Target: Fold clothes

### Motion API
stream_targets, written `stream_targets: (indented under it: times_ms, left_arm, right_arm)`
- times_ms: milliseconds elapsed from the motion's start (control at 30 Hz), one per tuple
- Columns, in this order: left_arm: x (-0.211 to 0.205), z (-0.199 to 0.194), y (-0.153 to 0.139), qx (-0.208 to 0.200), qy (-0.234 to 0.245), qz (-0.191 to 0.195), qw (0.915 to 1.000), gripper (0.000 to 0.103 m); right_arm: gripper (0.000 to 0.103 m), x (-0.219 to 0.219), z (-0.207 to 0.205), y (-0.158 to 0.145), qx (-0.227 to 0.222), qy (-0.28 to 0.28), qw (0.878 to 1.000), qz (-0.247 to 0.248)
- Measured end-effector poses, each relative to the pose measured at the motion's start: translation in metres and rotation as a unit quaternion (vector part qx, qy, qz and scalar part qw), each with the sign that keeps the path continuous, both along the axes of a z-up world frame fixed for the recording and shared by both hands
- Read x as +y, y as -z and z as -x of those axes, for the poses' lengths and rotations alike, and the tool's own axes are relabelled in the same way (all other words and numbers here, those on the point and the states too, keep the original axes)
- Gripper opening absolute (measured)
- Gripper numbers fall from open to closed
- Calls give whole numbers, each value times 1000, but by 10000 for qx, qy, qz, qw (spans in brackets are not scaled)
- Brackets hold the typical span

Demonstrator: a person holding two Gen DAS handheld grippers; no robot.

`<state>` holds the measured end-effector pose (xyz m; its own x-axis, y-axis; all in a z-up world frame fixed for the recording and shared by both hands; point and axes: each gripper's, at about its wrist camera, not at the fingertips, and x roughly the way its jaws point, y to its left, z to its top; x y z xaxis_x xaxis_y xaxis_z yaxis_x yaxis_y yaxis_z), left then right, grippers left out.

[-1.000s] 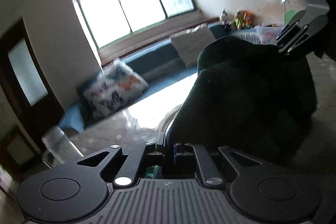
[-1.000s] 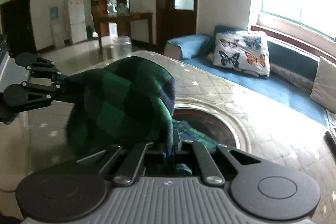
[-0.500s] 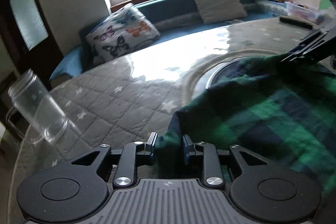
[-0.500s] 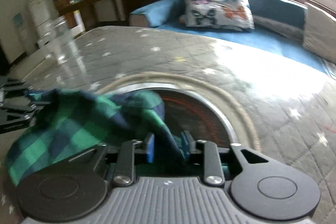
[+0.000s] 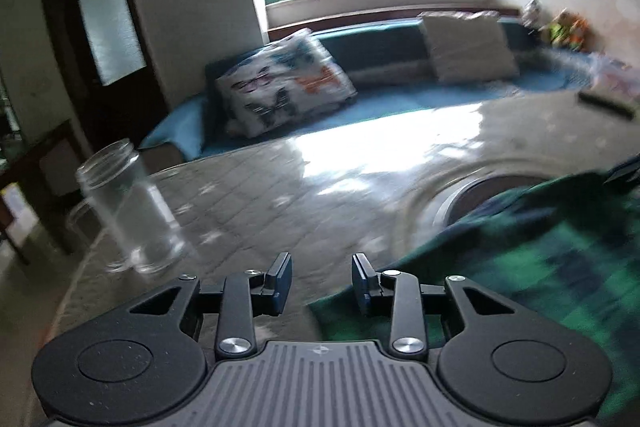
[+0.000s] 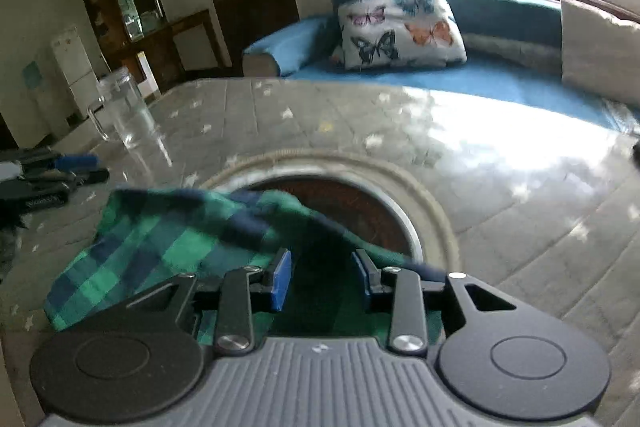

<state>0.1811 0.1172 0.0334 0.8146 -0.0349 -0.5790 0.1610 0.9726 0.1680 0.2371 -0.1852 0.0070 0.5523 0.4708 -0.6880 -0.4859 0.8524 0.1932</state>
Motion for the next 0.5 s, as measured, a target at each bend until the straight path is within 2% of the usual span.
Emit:
stream_targets:
  times_ms: [100,267,367,500]
  left_arm:
    - [-14,0,-4,54,281,275,9992,36]
    - [-38,-12,5,283,612,503,9965,31]
    - [-50,-22,12,413,758,620,9943,31]
    - [-63,-38,21,586,884,759,9915,31]
  right_arm:
    - [31,4,-10,14,215,137,9997,7]
    - [24,1,-24,32,340,461,9983,64]
    - [25,5,-24,27,204,500,9985,63]
    - [25,22,-23,17,98,205,9997,-77]
